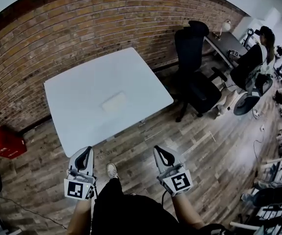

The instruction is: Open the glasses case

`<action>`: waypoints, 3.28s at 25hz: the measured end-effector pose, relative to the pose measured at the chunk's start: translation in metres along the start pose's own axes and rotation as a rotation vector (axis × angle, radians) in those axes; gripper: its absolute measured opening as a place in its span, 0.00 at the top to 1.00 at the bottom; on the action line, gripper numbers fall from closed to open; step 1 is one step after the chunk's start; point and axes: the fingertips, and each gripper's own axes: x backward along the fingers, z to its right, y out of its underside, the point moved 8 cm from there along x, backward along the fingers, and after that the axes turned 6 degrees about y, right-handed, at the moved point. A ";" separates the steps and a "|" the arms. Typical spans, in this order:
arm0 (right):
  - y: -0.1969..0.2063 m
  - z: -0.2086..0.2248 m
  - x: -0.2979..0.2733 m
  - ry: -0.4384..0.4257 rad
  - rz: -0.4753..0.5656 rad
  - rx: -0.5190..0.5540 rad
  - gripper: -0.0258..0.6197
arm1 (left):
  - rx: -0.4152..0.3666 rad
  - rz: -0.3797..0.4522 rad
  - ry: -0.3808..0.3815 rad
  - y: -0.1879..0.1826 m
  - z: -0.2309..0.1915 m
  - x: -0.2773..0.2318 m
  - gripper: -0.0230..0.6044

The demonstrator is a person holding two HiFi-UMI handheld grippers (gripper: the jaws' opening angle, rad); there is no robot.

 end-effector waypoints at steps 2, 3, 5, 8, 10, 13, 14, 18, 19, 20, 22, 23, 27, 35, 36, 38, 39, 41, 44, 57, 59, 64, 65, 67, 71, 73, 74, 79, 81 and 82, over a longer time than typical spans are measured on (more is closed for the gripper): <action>-0.010 0.000 -0.030 0.002 0.000 0.012 0.95 | 0.006 0.006 0.017 -0.002 -0.023 -0.015 0.95; -0.015 -0.001 -0.044 0.003 0.001 0.015 0.95 | 0.010 0.006 0.026 -0.002 -0.034 -0.021 0.95; -0.023 -0.003 -0.069 0.007 0.009 0.013 0.95 | 0.021 -0.002 0.043 -0.001 -0.056 -0.034 0.95; -0.032 -0.002 -0.095 0.024 0.018 0.003 0.95 | 0.039 -0.022 0.065 0.003 -0.081 -0.056 0.95; -0.033 0.004 -0.102 0.040 0.010 -0.005 0.95 | 0.050 -0.029 0.084 0.005 -0.088 -0.071 0.95; -0.026 0.018 -0.106 0.064 -0.021 -0.016 0.95 | 0.056 -0.035 0.113 0.006 -0.089 -0.094 0.95; -0.023 0.024 -0.108 0.069 -0.030 -0.020 0.95 | 0.056 -0.035 0.117 0.007 -0.089 -0.101 0.95; -0.018 0.044 -0.122 0.048 -0.025 -0.020 0.95 | 0.042 -0.026 0.092 0.005 -0.089 -0.117 0.95; -0.018 0.049 -0.127 0.033 -0.020 -0.016 0.95 | 0.039 -0.025 0.076 0.004 -0.090 -0.119 0.95; -0.019 0.054 -0.133 0.016 -0.013 -0.007 0.95 | 0.036 -0.025 0.060 0.002 -0.090 -0.120 0.95; -0.023 0.064 -0.146 -0.020 0.004 0.019 0.95 | 0.023 -0.025 0.034 -0.002 -0.092 -0.124 0.95; -0.025 0.069 -0.153 -0.037 0.012 0.030 0.95 | 0.015 -0.025 0.021 -0.004 -0.093 -0.126 0.95; -0.025 0.081 -0.177 -0.104 0.027 0.053 0.95 | 0.020 -0.051 -0.037 -0.001 -0.101 -0.131 0.95; -0.002 0.074 -0.206 -0.232 -0.032 0.091 0.95 | 0.081 -0.148 -0.067 0.043 -0.100 -0.138 0.95; 0.003 0.074 -0.209 -0.246 -0.042 0.097 0.95 | 0.086 -0.159 -0.068 0.049 -0.099 -0.141 0.95; 0.011 0.076 -0.215 -0.266 -0.063 0.101 0.95 | 0.092 -0.180 -0.068 0.059 -0.099 -0.147 0.95; 0.015 0.078 -0.219 -0.272 -0.068 0.100 0.95 | 0.095 -0.189 -0.065 0.064 -0.099 -0.150 0.94; 0.020 0.080 -0.226 -0.282 -0.070 0.101 0.95 | 0.105 -0.213 -0.052 0.074 -0.101 -0.158 0.78; 0.027 0.079 -0.237 -0.298 -0.073 0.096 0.95 | 0.118 -0.257 -0.037 0.097 -0.103 -0.165 0.78; 0.083 0.077 -0.287 -0.453 -0.206 0.330 0.95 | 0.092 -0.543 0.005 0.203 -0.137 -0.223 0.56; 0.091 0.075 -0.295 -0.465 -0.214 0.347 0.95 | 0.069 -0.576 0.013 0.211 -0.142 -0.229 0.55; 0.108 0.072 -0.308 -0.488 -0.231 0.372 0.95 | 0.036 -0.627 0.026 0.222 -0.148 -0.237 0.54; 0.111 0.071 -0.311 -0.492 -0.234 0.375 0.95 | 0.039 -0.635 0.029 0.223 -0.149 -0.239 0.54; 0.117 0.070 -0.316 -0.499 -0.238 0.379 0.95 | 0.043 -0.650 0.035 0.227 -0.151 -0.240 0.54; 0.127 0.069 -0.325 -0.516 -0.247 0.393 0.95 | 0.050 -0.663 0.038 0.234 -0.150 -0.242 0.54; 0.131 0.068 -0.329 -0.524 -0.249 0.400 0.95 | 0.040 -0.678 0.038 0.236 -0.149 -0.243 0.54; 0.133 0.068 -0.331 -0.527 -0.248 0.403 0.95 | 0.037 -0.686 0.039 0.236 -0.149 -0.243 0.54; 0.140 0.068 -0.340 -0.535 -0.241 0.414 0.95 | 0.057 -0.683 0.041 0.236 -0.151 -0.243 0.54; 0.143 0.069 -0.341 -0.539 -0.239 0.418 0.95 | 0.068 -0.678 0.040 0.235 -0.151 -0.243 0.54; 0.144 0.070 -0.342 -0.540 -0.239 0.420 0.95 | 0.071 -0.680 0.038 0.234 -0.150 -0.243 0.54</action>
